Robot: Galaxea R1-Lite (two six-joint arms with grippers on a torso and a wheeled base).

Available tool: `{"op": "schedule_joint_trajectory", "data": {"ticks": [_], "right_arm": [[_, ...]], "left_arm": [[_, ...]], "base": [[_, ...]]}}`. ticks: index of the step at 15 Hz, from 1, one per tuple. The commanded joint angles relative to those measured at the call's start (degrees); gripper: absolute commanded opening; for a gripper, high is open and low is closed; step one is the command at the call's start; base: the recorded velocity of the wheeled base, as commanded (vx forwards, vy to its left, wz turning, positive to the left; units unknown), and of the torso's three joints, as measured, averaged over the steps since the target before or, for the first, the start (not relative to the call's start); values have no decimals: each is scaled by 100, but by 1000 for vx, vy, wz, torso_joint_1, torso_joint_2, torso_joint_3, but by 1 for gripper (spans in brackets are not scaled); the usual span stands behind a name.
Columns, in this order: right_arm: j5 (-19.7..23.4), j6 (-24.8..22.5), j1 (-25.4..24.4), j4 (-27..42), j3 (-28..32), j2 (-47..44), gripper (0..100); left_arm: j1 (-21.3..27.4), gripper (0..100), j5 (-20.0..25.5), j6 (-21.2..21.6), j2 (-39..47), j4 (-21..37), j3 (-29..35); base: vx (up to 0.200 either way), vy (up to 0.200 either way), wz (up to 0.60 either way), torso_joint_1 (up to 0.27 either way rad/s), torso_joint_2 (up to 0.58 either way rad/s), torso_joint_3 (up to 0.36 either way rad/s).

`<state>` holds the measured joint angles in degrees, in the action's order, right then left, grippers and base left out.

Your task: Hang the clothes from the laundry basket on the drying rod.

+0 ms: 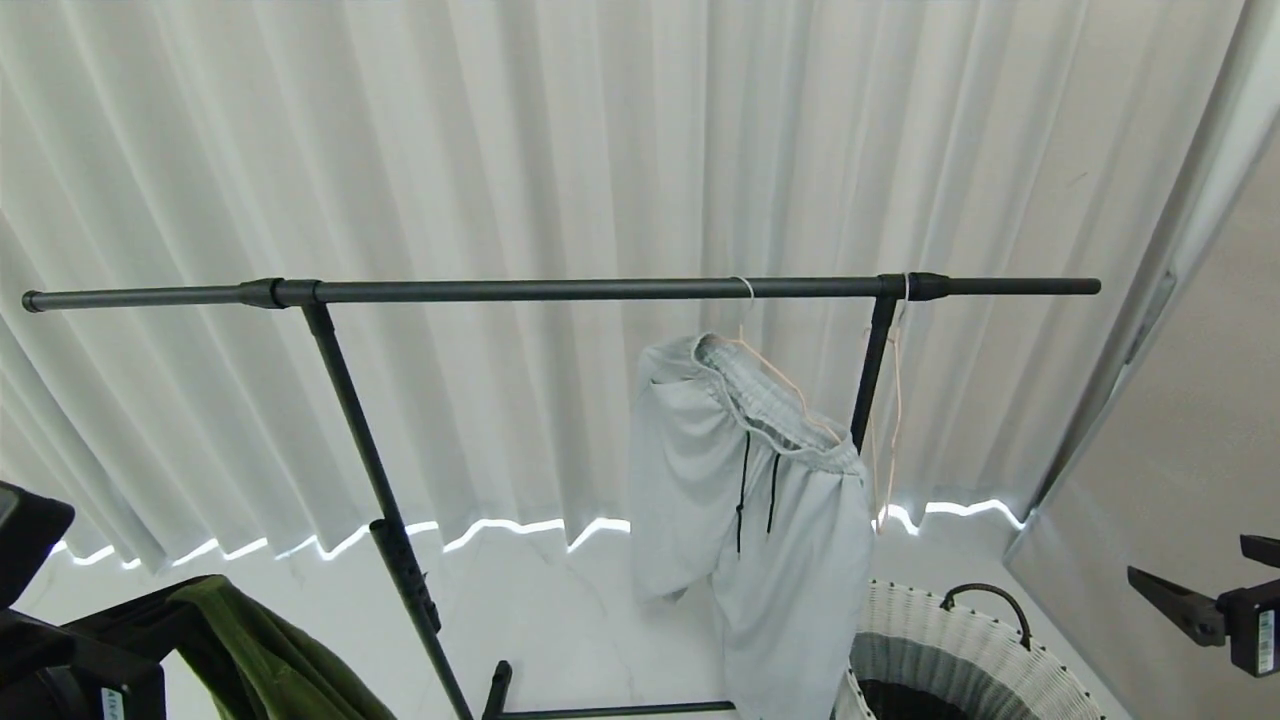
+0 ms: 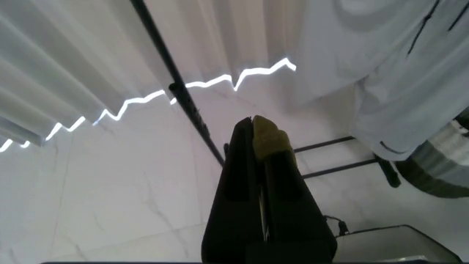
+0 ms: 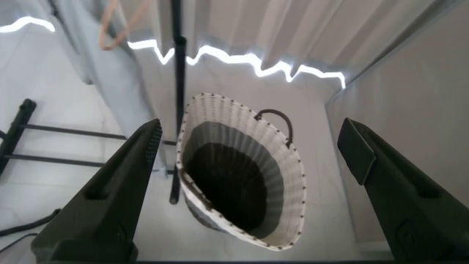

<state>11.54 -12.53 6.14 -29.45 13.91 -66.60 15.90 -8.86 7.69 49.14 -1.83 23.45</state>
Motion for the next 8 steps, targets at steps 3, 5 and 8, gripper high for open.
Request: {"op": "schedule_joint_trajectory", "data": {"ticks": [3, 5, 8], "right_arm": [[14, -4, -17, -8, -2, -55, 100], [14, -4, -17, 1, -2, -55, 100], [23, -12, -26, 1, -11, -55, 100]], "left_arm": [[-16, 0, -54, 22, 78, -2, 45], [-16, 0, -54, 22, 87, -2, 45], [-16, 0, -54, 22, 78, -2, 45]], "base": [[67, 0, 0, 1, 1, -1], [200, 0, 0, 0, -2, 0], [200, 0, 0, -4, 1, 6]]}}
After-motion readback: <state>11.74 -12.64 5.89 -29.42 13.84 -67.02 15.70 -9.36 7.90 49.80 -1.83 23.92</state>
